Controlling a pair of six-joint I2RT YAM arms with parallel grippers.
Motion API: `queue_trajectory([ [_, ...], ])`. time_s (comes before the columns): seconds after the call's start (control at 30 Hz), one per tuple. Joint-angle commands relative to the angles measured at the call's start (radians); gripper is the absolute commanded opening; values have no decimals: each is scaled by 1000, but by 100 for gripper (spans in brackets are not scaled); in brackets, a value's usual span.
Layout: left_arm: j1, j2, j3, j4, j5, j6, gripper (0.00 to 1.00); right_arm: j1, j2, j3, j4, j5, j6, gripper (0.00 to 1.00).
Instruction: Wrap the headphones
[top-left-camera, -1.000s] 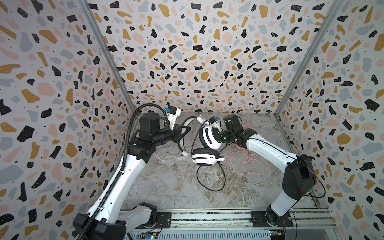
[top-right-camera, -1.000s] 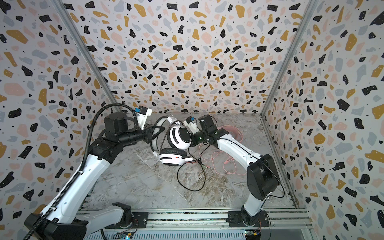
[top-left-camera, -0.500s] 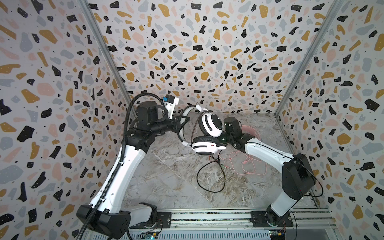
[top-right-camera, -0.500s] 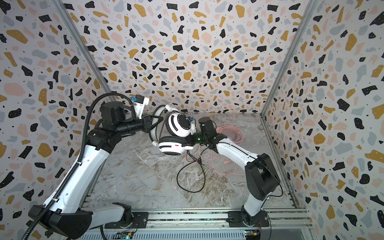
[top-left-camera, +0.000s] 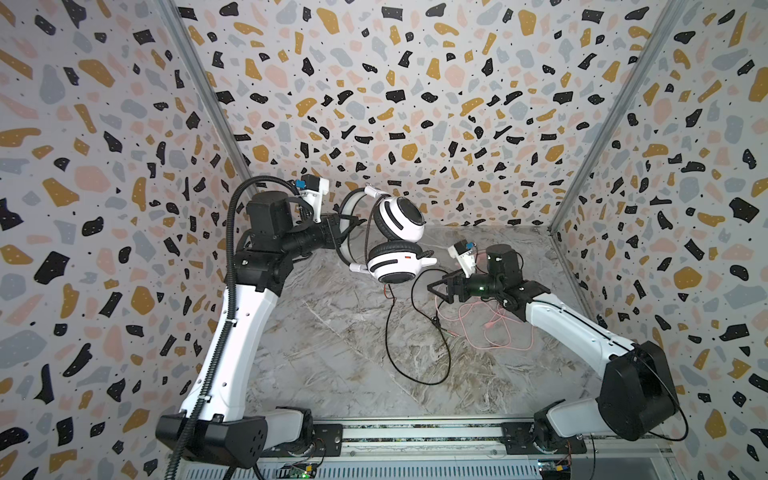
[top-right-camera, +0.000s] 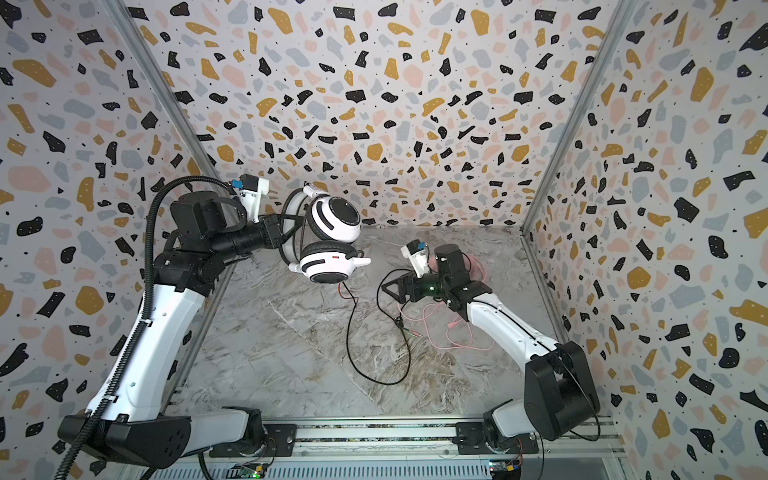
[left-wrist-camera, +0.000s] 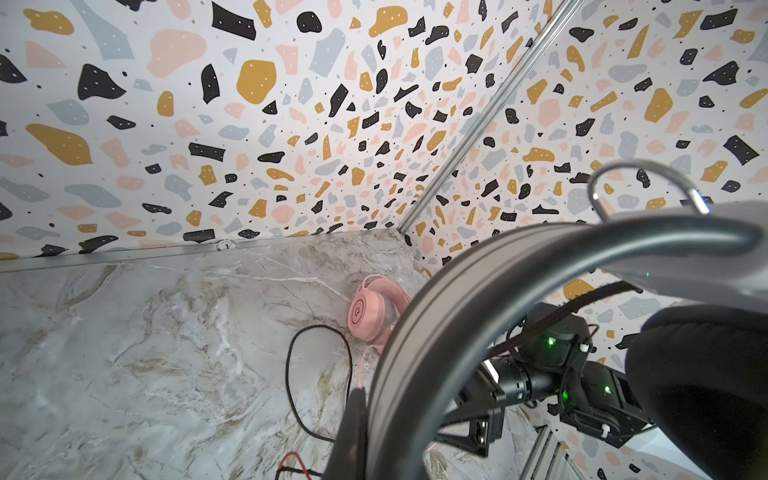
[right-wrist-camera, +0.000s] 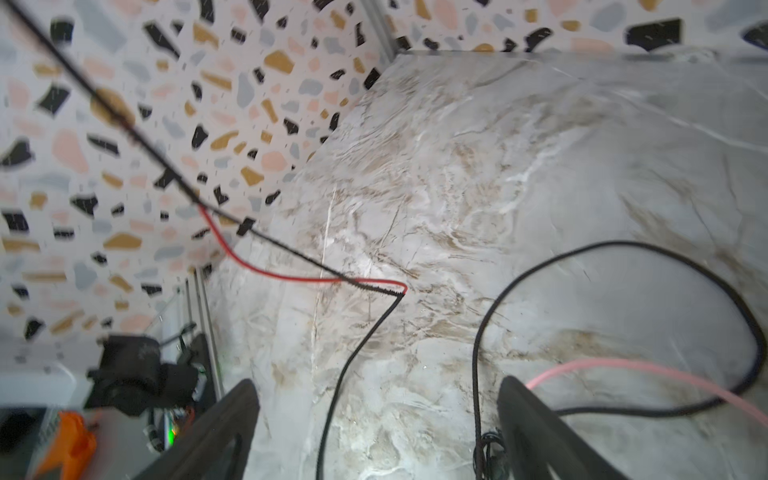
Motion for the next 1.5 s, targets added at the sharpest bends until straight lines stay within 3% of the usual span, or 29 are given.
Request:
queue_trajectory([
  [0.0, 10, -3, 20, 107, 50, -73, 0, 67, 43, -26, 81, -21, -41, 97],
  [0.33, 17, 9, 42, 145, 61, -121, 0, 160, 331, 122, 282, -51, -12, 100],
  [0.5, 33, 11, 37, 169, 67, -137, 0, 182, 430, 117, 419, -77, 47, 86],
  [0.57, 43, 10, 30, 189, 76, -147, 0, 198, 448, 103, 464, -57, 68, 86],
  [0.83, 81, 25, 32, 222, 102, -166, 0, 191, 473, 131, 450, -30, 64, 89],
  [1.2, 135, 61, 52, 278, 116, -217, 0, 198, 626, 234, 464, -39, 132, 90],
  [1.3, 147, 74, 70, 289, 111, -226, 0, 223, 674, 295, 451, -46, 144, 81],
  [1.4, 166, 87, 79, 295, 109, -224, 0, 241, 678, 292, 473, -46, 159, 67],
  [1.47, 179, 101, 81, 290, 93, -224, 0, 242, 671, 270, 491, -36, 175, 45],
])
